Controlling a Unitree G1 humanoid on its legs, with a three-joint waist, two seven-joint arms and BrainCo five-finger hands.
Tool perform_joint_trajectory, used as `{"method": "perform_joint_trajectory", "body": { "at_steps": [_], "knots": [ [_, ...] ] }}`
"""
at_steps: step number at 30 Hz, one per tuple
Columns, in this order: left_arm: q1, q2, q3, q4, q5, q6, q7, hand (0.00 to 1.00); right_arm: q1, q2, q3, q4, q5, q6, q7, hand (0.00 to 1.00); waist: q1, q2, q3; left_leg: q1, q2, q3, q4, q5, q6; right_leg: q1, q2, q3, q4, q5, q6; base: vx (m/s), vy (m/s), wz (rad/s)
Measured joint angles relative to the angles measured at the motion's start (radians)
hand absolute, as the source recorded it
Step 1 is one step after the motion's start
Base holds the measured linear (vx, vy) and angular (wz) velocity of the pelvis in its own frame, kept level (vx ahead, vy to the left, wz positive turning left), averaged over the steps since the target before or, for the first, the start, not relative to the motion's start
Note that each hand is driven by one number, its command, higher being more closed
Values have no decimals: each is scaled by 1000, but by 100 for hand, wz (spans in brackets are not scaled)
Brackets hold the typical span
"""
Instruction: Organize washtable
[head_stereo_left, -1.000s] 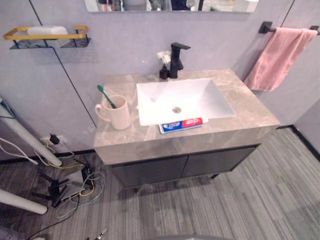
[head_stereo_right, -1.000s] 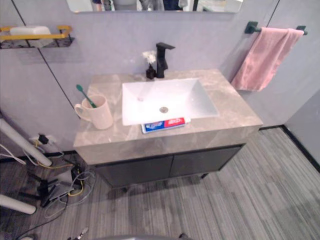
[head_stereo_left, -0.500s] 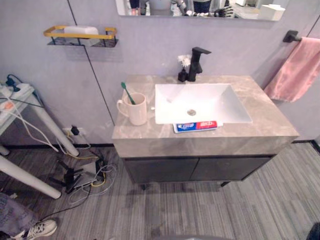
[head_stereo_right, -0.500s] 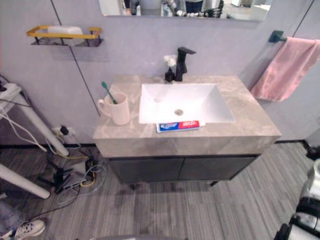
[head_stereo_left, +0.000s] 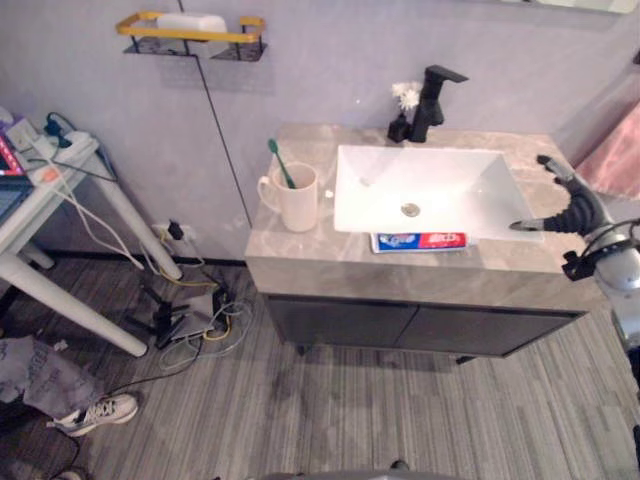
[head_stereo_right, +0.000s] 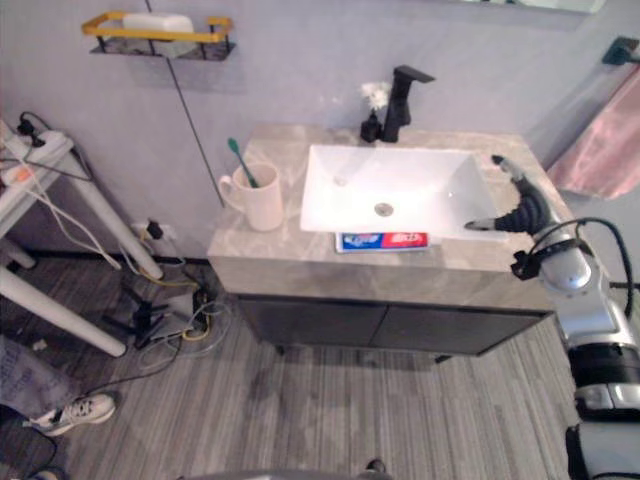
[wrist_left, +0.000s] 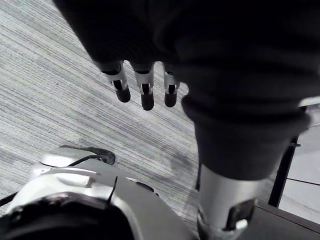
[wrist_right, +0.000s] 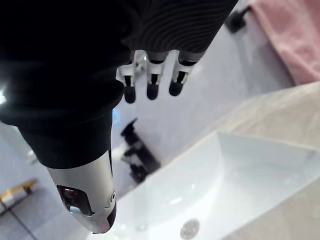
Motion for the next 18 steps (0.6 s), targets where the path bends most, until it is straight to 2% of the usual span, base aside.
{"method": "perform_joint_trajectory", "body": {
  "at_steps": [2,3,6,8,12,18],
  "knots": [
    [1,3,-20,-3,-1,-1,0,0,-23,-18,52,3,0,-5,22,0,1,-3,12,-9,-4,-10,0,5,9,-3,-2,-13,-2,17,-1,-29,-4,15],
    [2,7,-31,-6,-1,-1,0,0,-41,-19,75,5,0,-7,29,0,0,7,15,-13,-5,-16,0,8,13,-1,-2,-20,-11,34,-3,-62,6,10],
    [2,14,-36,-16,-1,-1,-1,0,-69,-27,131,7,0,-10,59,0,8,-6,30,-19,-9,-21,0,13,21,-3,-3,-40,-15,54,-14,-80,0,6],
    [-1,16,-46,-20,-2,-3,0,0,-80,-41,179,6,0,-19,76,0,26,-17,38,-20,-15,-21,0,16,26,-5,-8,-47,-15,58,-13,-77,-3,1],
    [-3,22,-71,-18,-2,-3,0,0,-112,-53,241,6,-11,-21,99,0,35,-18,41,-46,-21,-25,0,27,34,-27,-12,-61,-15,68,-26,-83,-14,5],
    [-4,23,-73,-19,-4,-4,0,0,-154,-72,311,6,-28,-22,113,0,51,-21,59,-63,-22,-31,-4,47,32,-42,-12,-66,-15,70,-25,-76,-37,1]
  ]
}}
